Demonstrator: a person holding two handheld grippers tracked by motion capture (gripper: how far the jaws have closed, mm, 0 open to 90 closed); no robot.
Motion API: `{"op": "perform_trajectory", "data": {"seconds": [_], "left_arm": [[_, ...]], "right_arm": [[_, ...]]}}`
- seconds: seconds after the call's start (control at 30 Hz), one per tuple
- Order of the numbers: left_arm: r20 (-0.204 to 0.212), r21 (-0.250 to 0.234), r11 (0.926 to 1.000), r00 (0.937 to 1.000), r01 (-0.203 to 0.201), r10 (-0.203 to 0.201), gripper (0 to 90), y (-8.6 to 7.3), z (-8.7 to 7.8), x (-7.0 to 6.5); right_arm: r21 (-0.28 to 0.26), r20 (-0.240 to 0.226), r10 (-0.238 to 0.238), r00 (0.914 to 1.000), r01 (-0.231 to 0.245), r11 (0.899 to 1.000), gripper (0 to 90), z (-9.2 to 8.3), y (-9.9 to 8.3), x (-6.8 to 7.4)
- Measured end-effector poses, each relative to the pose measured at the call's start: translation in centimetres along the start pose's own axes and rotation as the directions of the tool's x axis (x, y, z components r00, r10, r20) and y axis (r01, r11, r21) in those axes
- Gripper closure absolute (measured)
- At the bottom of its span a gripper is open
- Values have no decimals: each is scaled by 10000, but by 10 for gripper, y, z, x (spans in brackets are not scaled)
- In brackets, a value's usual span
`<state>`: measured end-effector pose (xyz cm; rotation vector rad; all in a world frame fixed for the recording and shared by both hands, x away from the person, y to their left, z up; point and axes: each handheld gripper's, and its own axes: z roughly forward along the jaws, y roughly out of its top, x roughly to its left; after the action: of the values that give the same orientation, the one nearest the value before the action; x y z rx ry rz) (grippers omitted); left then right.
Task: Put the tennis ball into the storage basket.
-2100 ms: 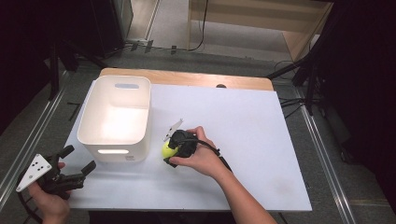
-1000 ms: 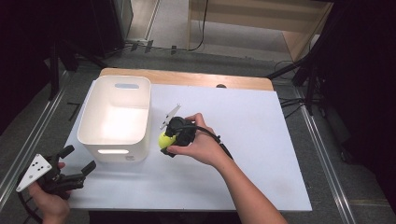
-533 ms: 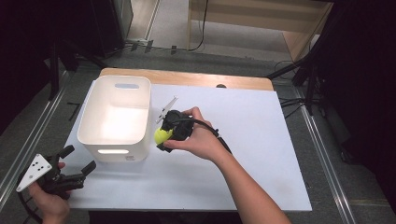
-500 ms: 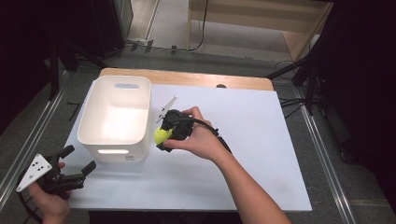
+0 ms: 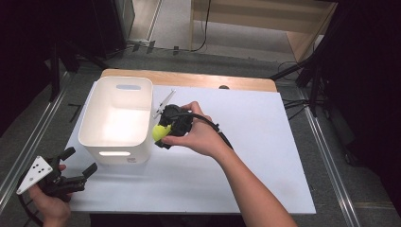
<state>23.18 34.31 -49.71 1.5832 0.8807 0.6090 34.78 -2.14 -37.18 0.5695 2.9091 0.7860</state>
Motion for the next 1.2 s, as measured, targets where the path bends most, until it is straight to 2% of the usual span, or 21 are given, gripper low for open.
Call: {"op": "perform_trajectory", "data": {"seconds": [0.37,0.4,0.5,0.67,0.77,1.2], "left_arm": [[18,-13,10000,10000,23,-23,0,0,0,0],[22,-15,10000,10000,18,-18,0,0,0,0],[24,-18,10000,10000,32,-32,0,0,0,0],[18,-37,10000,10000,59,-59,0,0,0,0],[22,-38,10000,10000,64,-64,0,0,0,0],[23,-27,10000,10000,78,-78,0,0,-1,0]], "right_arm": [[3,12,-50,10000,50,10000,235,-11,14,-2],[-36,0,-174,9998,174,9998,235,-11,15,-3],[6,8,-13,10000,13,10000,235,-13,17,-3],[7,56,-163,9999,163,9999,235,-17,21,-7],[-17,24,-100,9999,100,9999,235,-20,25,-7],[-1,6,-347,9994,347,9994,235,-22,38,-7]]}}
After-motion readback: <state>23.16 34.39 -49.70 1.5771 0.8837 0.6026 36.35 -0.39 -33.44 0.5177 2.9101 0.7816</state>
